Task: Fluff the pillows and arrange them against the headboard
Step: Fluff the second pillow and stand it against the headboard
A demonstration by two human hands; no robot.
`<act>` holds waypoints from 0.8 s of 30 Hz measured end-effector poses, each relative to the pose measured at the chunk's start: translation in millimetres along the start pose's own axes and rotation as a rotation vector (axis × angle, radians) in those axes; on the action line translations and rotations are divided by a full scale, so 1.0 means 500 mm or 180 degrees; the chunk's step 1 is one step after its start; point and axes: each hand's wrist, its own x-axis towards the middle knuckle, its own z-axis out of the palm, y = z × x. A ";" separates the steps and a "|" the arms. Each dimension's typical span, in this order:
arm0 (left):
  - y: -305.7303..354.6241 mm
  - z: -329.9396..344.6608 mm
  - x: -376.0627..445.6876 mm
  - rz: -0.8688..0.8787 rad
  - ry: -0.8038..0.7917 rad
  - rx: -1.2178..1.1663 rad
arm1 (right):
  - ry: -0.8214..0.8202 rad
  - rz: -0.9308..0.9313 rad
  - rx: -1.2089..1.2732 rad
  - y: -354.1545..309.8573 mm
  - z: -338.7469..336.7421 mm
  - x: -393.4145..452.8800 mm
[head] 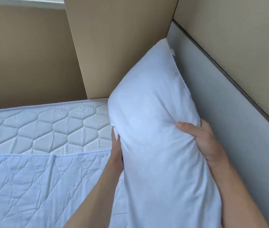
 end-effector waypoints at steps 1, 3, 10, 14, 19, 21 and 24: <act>0.019 0.041 0.008 0.0034 -0.0116 0.0136 | 0.0106 -0.0140 -0.0039 -0.020 -0.010 0.014; 0.042 0.105 0.009 0.0074 -0.0211 0.0591 | 0.0359 -0.0312 -0.0338 -0.044 -0.030 0.061; -0.150 0.074 -0.126 -0.0593 0.0138 0.1371 | 0.0118 -0.0118 -0.1338 0.045 -0.068 0.080; -0.291 0.035 -0.242 -0.0878 0.0392 0.1443 | -0.0073 -0.0015 -0.2062 0.043 -0.131 -0.056; -0.378 0.046 -0.315 -0.1000 0.0496 0.1234 | 0.0665 0.0827 -0.4236 0.077 -0.207 -0.235; -0.396 0.062 -0.332 -0.0897 0.0519 0.1172 | 0.1061 0.0659 -0.4334 0.068 -0.207 -0.269; -0.437 0.062 -0.349 -0.0772 0.0446 0.1497 | 0.1331 0.0384 -0.4318 0.050 -0.209 -0.275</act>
